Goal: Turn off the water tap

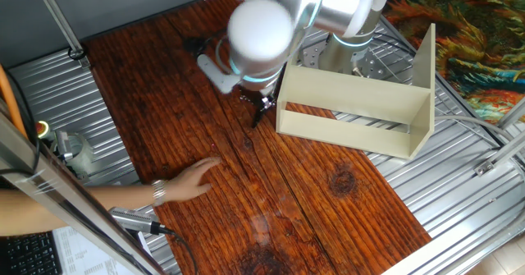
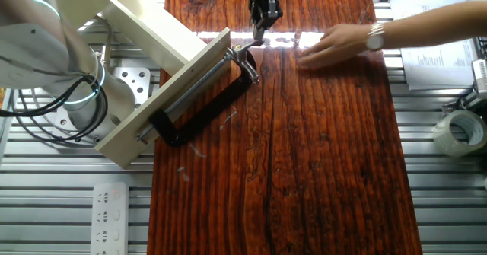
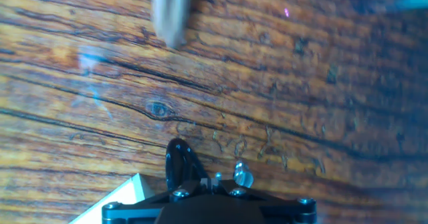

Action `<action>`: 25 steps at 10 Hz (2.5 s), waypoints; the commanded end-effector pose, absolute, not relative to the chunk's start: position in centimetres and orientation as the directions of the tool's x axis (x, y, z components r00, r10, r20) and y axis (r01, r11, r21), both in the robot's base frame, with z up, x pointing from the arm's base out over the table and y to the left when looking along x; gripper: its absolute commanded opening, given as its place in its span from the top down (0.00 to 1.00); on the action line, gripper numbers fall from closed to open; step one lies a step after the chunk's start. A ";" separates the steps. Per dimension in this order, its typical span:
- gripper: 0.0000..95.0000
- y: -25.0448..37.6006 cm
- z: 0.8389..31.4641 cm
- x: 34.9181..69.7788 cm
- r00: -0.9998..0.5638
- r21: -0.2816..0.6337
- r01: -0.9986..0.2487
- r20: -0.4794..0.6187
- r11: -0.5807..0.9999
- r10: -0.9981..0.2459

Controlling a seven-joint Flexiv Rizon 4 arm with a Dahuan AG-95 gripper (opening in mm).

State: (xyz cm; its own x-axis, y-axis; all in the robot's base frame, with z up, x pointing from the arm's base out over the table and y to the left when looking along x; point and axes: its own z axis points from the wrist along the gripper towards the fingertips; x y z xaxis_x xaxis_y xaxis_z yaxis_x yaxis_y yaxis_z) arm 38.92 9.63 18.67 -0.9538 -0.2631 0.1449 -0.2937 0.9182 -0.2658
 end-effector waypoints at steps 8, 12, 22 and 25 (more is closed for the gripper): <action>1.00 11.1 18.2 38.1 -0.974 -0.225 -0.228 0.059 0.947 -0.220; 1.00 12.2 16.3 37.9 -0.971 -0.257 -0.239 0.065 0.936 -0.231; 1.00 9.5 16.8 38.6 -0.960 -0.273 -0.280 0.083 0.920 -0.268; 1.00 9.4 16.8 38.8 -0.961 -0.273 -0.276 0.068 0.921 -0.268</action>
State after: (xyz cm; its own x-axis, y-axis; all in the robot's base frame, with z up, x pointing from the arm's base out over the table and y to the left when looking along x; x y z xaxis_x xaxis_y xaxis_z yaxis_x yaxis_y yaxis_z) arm 38.95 9.45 16.75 -0.9619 -0.2648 0.0684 -0.2733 0.9215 -0.2760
